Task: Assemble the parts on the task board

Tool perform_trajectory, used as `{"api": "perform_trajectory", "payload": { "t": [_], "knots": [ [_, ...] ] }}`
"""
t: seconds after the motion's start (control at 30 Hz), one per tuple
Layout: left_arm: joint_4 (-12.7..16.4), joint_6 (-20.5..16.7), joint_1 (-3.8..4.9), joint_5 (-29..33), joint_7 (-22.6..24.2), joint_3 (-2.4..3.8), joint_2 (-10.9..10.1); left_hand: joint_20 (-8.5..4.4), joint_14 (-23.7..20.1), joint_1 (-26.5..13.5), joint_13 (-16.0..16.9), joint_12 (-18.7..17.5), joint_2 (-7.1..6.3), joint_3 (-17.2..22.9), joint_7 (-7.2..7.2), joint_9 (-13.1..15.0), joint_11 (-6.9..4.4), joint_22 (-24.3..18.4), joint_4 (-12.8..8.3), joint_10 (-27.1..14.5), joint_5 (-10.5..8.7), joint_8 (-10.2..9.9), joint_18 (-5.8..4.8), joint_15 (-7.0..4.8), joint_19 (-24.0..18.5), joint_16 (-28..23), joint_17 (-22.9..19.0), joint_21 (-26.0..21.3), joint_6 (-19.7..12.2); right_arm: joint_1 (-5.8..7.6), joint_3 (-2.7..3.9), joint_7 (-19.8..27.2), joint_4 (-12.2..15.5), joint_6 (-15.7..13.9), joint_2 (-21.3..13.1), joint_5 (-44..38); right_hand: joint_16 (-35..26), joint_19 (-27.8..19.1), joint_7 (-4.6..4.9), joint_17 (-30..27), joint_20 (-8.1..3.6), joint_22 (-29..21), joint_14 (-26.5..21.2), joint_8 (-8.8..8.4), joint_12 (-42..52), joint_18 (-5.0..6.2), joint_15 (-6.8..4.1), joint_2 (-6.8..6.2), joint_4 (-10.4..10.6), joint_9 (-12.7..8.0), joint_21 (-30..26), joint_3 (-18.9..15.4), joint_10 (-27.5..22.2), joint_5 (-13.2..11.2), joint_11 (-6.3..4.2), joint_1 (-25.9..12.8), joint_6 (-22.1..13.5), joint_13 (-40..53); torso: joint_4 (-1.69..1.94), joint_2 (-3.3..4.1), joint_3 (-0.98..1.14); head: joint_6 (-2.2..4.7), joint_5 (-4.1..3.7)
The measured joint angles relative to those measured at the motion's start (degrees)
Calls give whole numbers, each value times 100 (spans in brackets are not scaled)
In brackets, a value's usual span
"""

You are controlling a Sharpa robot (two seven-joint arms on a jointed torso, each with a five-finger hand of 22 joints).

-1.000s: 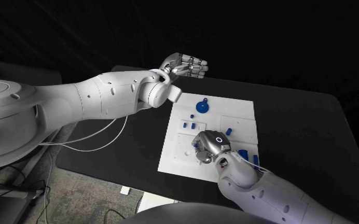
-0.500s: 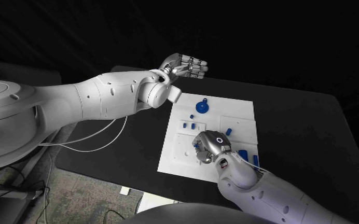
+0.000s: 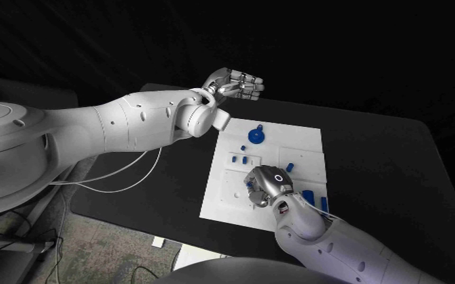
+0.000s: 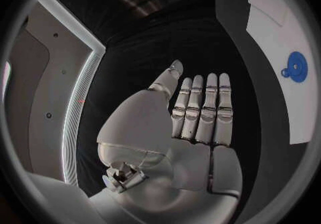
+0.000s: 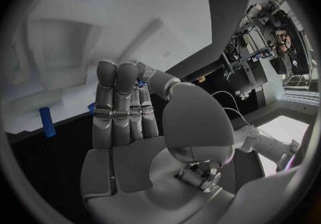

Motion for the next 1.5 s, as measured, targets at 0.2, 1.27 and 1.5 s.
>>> {"api": "perform_trajectory", "payload": {
  "t": [0.2,1.27,1.5],
  "knots": [
    [0,12,0,0,-12,0,0,0,-18,0,0,0,0,0,0,0,19,0,0,-19,-33,0,0,18,0,0,0,0,0,6,5,-29,-5,36,11,4,0,0,1,0,0,-1,0,-1,0,0,0,0,15,5,-27,-16,0,-4,0,0,-2,-2,-2,-1,-1,-6,7],
    [1,74,0,-2,-62,0,2,0,-18,23,0,0,23,-20,0,0,-2,-6,20,-38,-33,0,0,18,0,0,0,0,0,24,14,-213,-18,130,74,-48,0,0,-8,20,0,80,0,-30,16,-5,1,0,-3,6,-25,1,1,-9,0,0,-13,-2,-1,2,0,-42,30],
    [3,83,0,-3,-73,0,-4,21,-52,47,0,0,47,-57,0,0,11,-12,39,-51,-33,0,0,28,21,0,0,0,0,25,14,-257,-3,151,75,-82,0,0,-8,29,0,80,1,-33,16,-5,1,0,-3,5,-25,1,1,-9,-1,0,-13,-8,-1,2,2,-50,37]
  ]
}}
